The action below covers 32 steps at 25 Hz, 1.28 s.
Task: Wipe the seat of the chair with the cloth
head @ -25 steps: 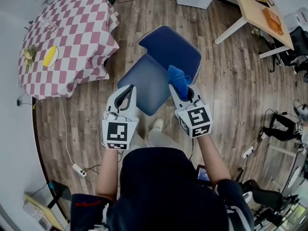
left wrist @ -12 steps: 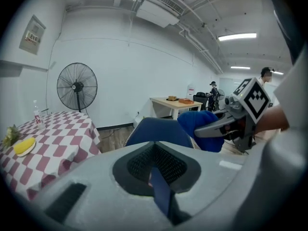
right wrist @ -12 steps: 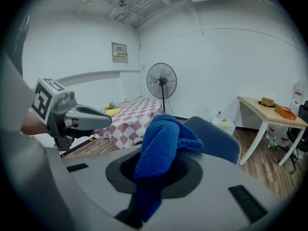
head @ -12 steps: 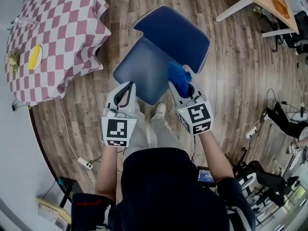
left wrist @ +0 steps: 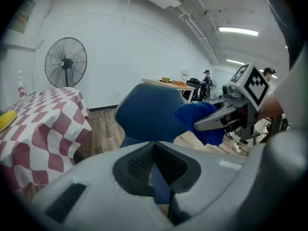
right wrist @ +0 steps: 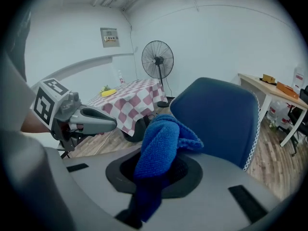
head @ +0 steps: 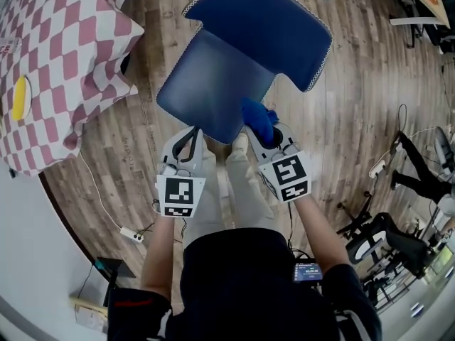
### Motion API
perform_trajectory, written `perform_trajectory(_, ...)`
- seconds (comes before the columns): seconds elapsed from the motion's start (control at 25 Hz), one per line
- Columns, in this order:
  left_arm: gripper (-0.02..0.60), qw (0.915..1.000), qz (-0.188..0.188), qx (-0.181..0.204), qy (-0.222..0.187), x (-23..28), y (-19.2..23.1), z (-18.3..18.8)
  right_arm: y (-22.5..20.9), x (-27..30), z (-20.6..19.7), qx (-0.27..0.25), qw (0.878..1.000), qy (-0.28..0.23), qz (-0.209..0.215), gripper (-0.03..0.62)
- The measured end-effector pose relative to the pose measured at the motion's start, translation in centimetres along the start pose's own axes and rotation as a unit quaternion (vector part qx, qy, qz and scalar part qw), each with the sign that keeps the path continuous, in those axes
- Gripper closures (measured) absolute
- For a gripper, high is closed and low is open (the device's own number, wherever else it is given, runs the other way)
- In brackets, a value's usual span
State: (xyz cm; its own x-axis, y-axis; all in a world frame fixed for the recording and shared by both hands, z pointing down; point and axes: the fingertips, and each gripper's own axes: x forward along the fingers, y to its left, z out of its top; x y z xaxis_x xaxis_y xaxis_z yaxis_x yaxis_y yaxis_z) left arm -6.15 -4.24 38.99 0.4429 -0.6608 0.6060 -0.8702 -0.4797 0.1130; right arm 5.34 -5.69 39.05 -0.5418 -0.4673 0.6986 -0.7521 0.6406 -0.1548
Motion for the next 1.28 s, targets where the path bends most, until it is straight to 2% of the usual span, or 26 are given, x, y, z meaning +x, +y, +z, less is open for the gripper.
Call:
perform_trajectory(0.2,0.566,0.9995,-0.013,0.010,0.027,2.6,0.3,-4.7,0.8,3.4,-4.7,0.000,0.999,0.033,0.014,0.543)
perform_trajectory(0.4,0.566,0.9979,-0.032,0.005,0.055,5.1,0.3,-9.5,1.4,6.4,-8.5,0.020,0.998,0.054,0.024,0.543)
perform_trajectory(0.56,0.566,0.9952,-0.049,0.015,0.084,6.4,-0.2,-13.6,2.1,8.5,-11.8,0.035,0.996,0.075,0.033,0.543)
perform_trajectory(0.72,0.566,0.9924,-0.055,-0.010,0.110,7.6,-0.2,-17.5,2.7,10.3,-15.2,0.045,0.993,0.097,0.044,0.543)
perform_trajectory(0.88,0.566,0.9887,-0.060,-0.030,0.134,8.7,0.0,-21.3,3.3,11.8,-17.9,0.032,0.991,0.118,0.056,0.543)
perform_trajectory(1.08,0.565,0.9864,-0.071,-0.022,0.146,10.6,-0.2,-23.7,3.1,12.3,-20.2,0.002,0.989,0.133,0.061,0.543)
perform_trajectory(1.28,0.565,0.9826,-0.082,-0.038,0.162,13.1,1.0,-25.3,2.5,13.3,-22.4,-0.008,0.986,0.154,0.060,0.543)
